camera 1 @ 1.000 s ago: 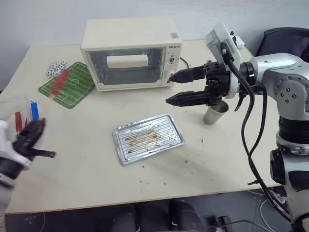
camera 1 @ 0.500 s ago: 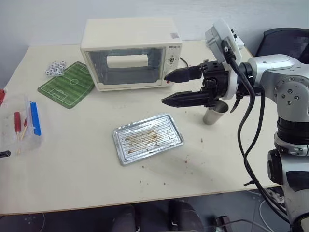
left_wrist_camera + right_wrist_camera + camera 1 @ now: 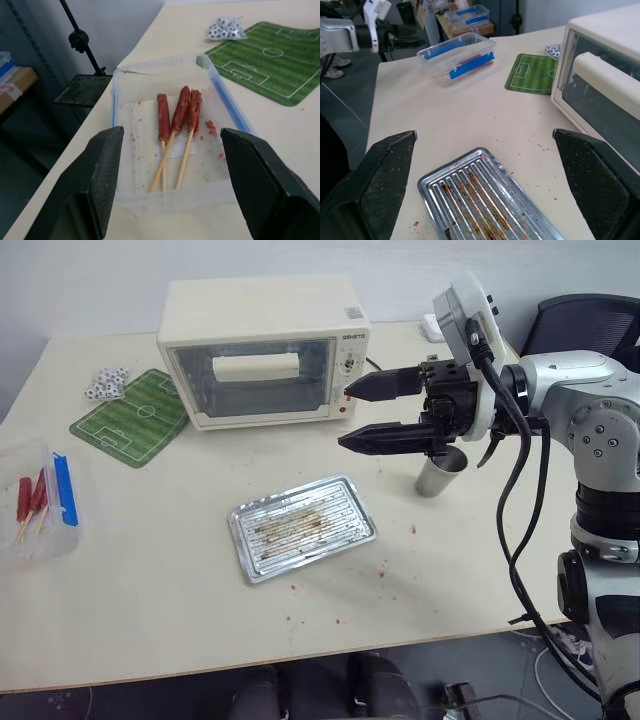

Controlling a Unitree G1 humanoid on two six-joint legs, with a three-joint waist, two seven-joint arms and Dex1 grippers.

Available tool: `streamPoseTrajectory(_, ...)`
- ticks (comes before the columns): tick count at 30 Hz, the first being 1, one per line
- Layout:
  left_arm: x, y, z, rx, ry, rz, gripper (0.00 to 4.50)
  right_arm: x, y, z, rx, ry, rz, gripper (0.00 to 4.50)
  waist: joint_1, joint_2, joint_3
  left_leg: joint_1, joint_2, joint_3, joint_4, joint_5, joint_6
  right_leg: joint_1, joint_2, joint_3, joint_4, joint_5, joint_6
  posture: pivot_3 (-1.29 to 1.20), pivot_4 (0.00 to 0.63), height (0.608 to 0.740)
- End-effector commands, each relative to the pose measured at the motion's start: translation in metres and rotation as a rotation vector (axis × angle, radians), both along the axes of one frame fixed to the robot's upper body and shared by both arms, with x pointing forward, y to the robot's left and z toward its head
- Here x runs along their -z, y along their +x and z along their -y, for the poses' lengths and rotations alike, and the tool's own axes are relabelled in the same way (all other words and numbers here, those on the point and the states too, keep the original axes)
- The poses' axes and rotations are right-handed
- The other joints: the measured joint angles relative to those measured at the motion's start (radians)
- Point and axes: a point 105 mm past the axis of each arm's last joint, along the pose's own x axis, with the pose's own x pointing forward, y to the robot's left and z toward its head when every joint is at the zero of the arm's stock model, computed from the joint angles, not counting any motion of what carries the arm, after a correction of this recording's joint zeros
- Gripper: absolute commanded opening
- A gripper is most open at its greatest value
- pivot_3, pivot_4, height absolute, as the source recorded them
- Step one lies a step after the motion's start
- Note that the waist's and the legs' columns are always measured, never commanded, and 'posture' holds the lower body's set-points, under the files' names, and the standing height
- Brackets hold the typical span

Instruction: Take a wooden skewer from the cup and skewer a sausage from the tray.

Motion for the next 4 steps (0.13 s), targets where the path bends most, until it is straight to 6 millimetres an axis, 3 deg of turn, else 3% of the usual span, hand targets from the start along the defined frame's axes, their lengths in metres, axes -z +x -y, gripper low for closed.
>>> streamPoseTrajectory(1, -0.0046, -0.0217, 0.0121, 0.065, -0.015, -0.025, 3.29, -0.0062, -0.0028, 0.0002, -0.021, 0.006, 0.046, 4.5, -0.003, 0.0, 0.0, 0.0, 0.0, 0.0, 0.0, 0.0, 0.0, 0.0, 0.0, 0.0, 0.0, 0.0, 0.0, 0.0, 0.15, 0.74)
streamPoseTrajectory(4, -0.0068, -0.0265, 0.0167, 0.099, -0.007, -0.042, 3.29, -0.0054, -0.0016, -0.0012, -0.028, 0.008, 0.046, 4.5, -0.004, 0.0, 0.0, 0.0, 0.0, -0.001, 0.0, 0.0, 0.0, 0.0, 0.0, -0.001, -0.001, -0.001, -0.001, 0.0, 0.15, 0.74)
